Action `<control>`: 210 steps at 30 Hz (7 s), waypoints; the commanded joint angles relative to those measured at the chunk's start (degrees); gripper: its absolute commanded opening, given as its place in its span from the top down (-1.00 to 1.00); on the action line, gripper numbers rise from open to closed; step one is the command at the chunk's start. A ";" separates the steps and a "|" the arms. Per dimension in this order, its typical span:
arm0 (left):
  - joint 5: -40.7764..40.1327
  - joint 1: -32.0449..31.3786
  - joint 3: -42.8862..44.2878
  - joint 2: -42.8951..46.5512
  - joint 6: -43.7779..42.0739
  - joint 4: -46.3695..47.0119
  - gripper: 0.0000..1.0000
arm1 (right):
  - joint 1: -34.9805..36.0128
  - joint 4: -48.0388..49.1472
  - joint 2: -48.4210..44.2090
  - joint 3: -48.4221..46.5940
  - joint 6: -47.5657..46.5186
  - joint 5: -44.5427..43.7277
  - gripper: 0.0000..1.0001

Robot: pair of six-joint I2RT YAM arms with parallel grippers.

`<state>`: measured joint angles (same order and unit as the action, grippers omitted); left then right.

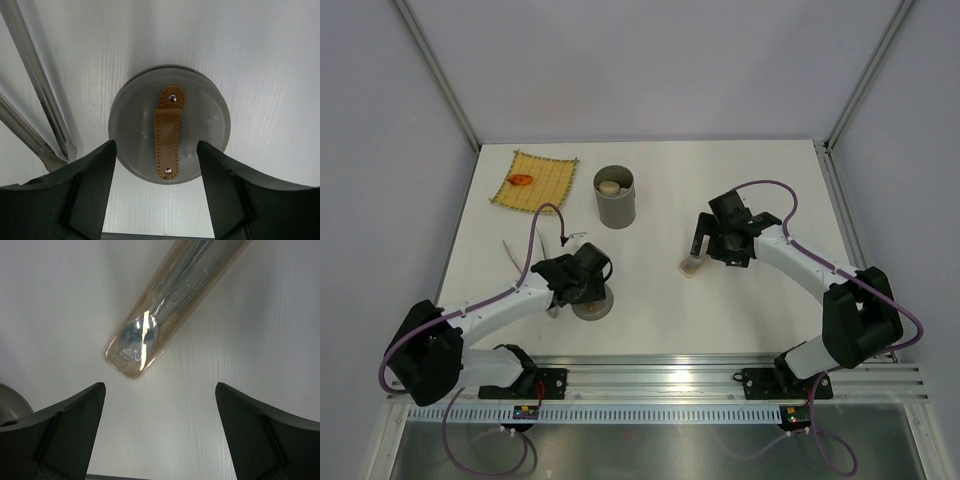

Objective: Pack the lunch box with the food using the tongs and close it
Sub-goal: Pick up the box lid from the center of the board, then close the box lid on the packing box.

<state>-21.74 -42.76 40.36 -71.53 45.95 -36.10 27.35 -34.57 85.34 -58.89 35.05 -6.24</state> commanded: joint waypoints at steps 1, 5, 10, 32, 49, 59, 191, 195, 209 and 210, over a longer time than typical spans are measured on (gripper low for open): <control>-1.21 1.28 0.16 -0.80 -2.01 1.99 -0.30 | 0.60 0.90 -0.09 -1.05 1.34 1.14 -0.99; 0.90 1.54 -0.54 -2.21 -1.75 4.01 -0.08 | 0.60 0.99 0.18 -1.14 1.51 1.41 -0.99; 1.17 2.24 -1.07 -5.37 -1.39 7.44 -0.01 | 0.60 1.17 0.09 -0.78 1.51 1.40 -0.99; -0.94 4.61 22.63 5.09 -7.71 -10.81 1.00 | 0.60 2.22 2.20 -1.57 1.08 2.55 -0.99; 7.84 15.69 75.77 -25.19 -23.10 -21.19 1.00 | 0.60 0.38 2.37 -3.07 0.64 1.58 -0.99; 10.40 16.92 95.96 -43.16 -25.74 -24.55 1.00 | 0.60 -1.47 0.71 -3.68 0.46 0.53 -0.99; 5.21 14.64 75.74 -41.94 -33.39 -12.86 -0.21 | 1.21 -1.91 5.98 -6.06 0.02 1.67 -0.98; 5.21 14.64 77.67 -43.34 -33.30 -13.91 -0.21 | 1.30 -1.82 5.89 -5.97 0.11 1.67 -0.98; 6.35 14.64 78.47 -44.57 -33.21 -14.44 -0.21 | 1.39 -1.99 5.63 -5.88 0.02 1.58 -0.98; 6.27 14.73 78.90 -45.01 -33.30 -14.53 -0.21 | 1.47 -2.00 5.63 -5.88 0.02 1.58 -0.98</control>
<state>-15.62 -28.03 116.57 -116.71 12.51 -50.15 28.10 -36.32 92.95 -63.42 35.20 -4.86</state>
